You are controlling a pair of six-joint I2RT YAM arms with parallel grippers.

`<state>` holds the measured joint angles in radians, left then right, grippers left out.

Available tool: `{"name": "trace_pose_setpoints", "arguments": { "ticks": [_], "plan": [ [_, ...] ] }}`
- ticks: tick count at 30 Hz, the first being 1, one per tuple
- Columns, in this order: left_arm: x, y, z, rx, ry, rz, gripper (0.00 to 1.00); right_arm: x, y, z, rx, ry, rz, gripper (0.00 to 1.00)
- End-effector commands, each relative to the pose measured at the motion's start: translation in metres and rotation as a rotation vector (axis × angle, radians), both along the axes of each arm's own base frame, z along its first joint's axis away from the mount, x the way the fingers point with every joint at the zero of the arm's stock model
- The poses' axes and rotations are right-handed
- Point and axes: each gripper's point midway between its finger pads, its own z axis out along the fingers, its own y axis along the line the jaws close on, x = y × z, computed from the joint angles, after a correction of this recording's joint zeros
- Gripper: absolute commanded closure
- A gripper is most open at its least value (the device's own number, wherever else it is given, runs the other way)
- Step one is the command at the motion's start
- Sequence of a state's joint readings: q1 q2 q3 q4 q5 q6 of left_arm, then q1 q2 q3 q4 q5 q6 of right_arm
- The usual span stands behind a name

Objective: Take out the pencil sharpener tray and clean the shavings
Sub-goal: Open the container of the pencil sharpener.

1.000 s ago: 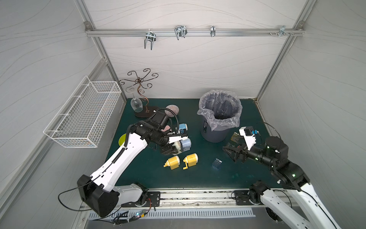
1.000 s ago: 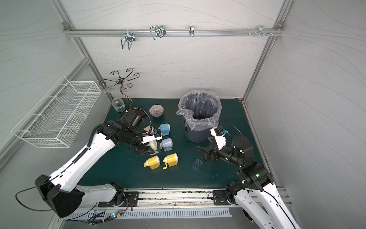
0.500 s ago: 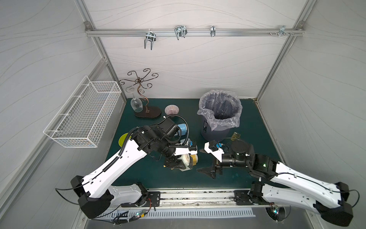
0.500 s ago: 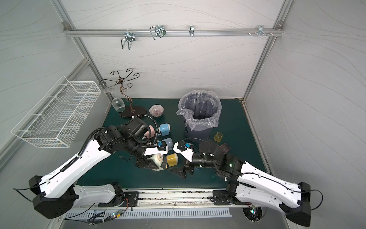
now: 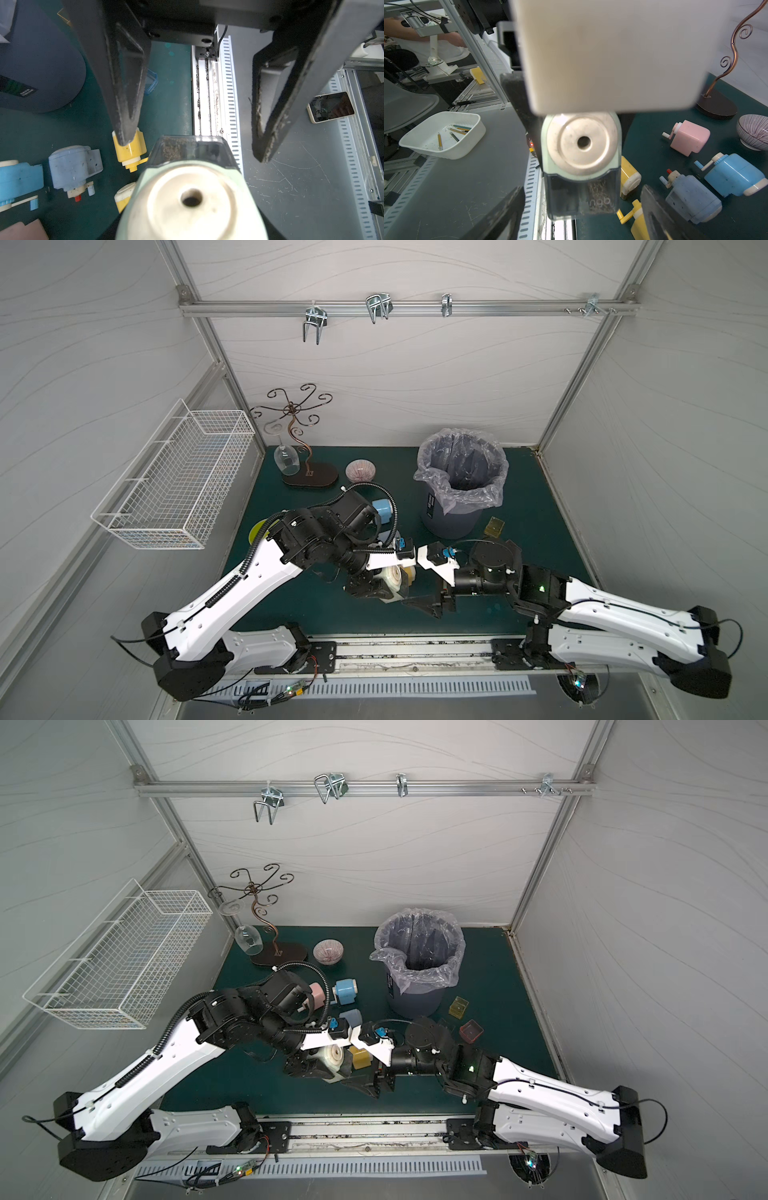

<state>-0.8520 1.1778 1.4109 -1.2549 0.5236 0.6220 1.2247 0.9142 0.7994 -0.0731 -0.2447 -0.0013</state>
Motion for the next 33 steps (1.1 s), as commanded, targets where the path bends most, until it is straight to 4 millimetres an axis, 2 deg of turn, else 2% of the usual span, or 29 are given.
{"name": "trace_pose_setpoints", "arguments": {
  "ticks": [1, 9, 15, 21, 27, 30, 33],
  "plan": [
    [-0.007, -0.008, 0.028, -0.098, -0.028, -0.027, 1.0, -0.007, 0.003, 0.004, 0.025, 0.016, 0.038, 0.15],
    [-0.013, -0.008, 0.029, -0.094, -0.044, -0.035, 1.0, -0.012, 0.004, 0.003, 0.021, 0.03, 0.065, 0.24],
    [-0.014, -0.006, 0.031, -0.102, -0.056, -0.033, 1.0, -0.015, 0.005, -0.004, 0.004, 0.058, 0.079, 0.26],
    [-0.014, -0.006, 0.03, -0.103, -0.056, -0.034, 1.0, -0.016, 0.006, -0.007, 0.001, 0.086, 0.084, 0.35],
    [-0.014, -0.007, 0.029, -0.108, -0.055, -0.03, 1.0, -0.015, 0.007, -0.007, 0.0, 0.09, 0.075, 0.48],
    [-0.014, -0.007, 0.028, -0.108, -0.054, -0.027, 1.0, -0.015, 0.008, -0.007, -0.001, 0.094, 0.076, 0.49],
    [-0.014, -0.007, 0.028, -0.106, -0.052, -0.025, 1.0, -0.015, 0.009, -0.008, -0.004, 0.103, 0.077, 0.44]
  ]
}}
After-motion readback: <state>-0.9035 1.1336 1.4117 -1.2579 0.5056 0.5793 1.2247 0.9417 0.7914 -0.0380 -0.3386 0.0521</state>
